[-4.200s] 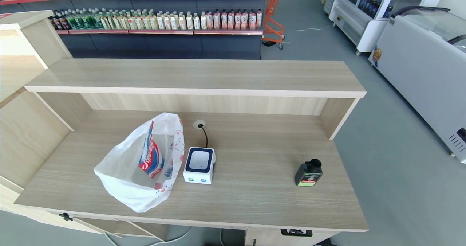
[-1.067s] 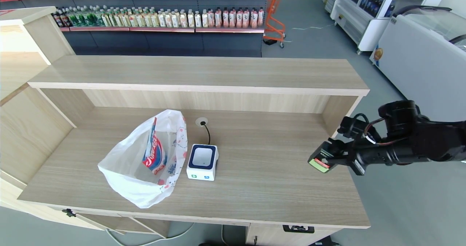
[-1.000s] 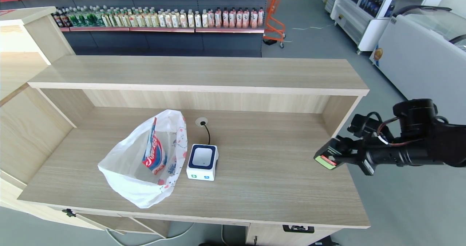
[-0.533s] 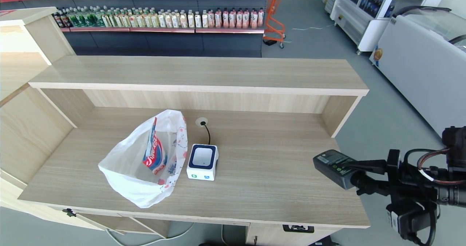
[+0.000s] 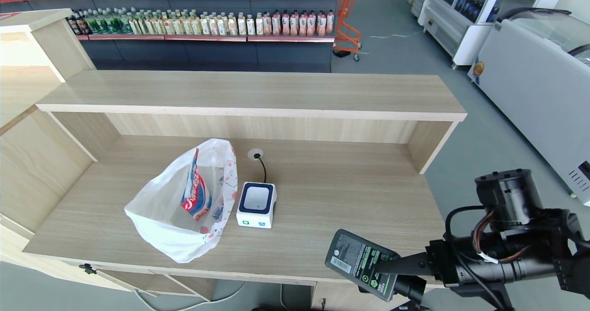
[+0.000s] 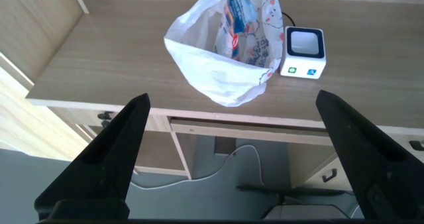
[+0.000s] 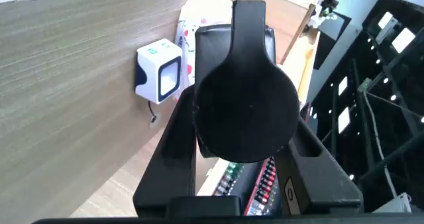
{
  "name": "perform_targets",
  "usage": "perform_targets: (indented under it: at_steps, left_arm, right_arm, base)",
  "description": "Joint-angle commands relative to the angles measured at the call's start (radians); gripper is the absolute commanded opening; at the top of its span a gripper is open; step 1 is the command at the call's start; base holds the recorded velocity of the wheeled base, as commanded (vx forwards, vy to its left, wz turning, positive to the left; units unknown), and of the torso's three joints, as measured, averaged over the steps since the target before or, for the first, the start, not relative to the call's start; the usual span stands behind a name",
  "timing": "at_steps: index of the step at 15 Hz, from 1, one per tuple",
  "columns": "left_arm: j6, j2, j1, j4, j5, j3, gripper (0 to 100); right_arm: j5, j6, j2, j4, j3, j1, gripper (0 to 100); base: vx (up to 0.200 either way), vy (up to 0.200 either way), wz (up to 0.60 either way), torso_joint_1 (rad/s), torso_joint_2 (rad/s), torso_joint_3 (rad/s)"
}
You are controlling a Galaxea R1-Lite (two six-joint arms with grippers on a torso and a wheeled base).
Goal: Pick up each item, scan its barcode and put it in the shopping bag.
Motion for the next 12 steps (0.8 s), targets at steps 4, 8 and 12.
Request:
perform_targets:
  at_steps: [4,8,12]
  left_arm:
    - [0.000,0.000,0.000,0.000,0.000,0.000,100]
    - [0.000,0.000,0.000,0.000,0.000,0.000,100]
    - [0.000,0.000,0.000,0.000,0.000,0.000,100]
  right_arm:
    - [0.044,-0.021,0.036,-0.024,-0.020,0.097,0]
    - [0.044,-0.014,0.039,-0.071,-0.060,0.096,0]
    - [0.044,-0.011,0.047,-0.108,-0.065,0.081,0]
  base:
    - [0.000,0.000,0.00,0.000,0.00,0.000]
    - [0.000,0.000,0.00,0.000,0.00,0.000]
    - [0.000,0.000,0.00,0.000,0.00,0.000]
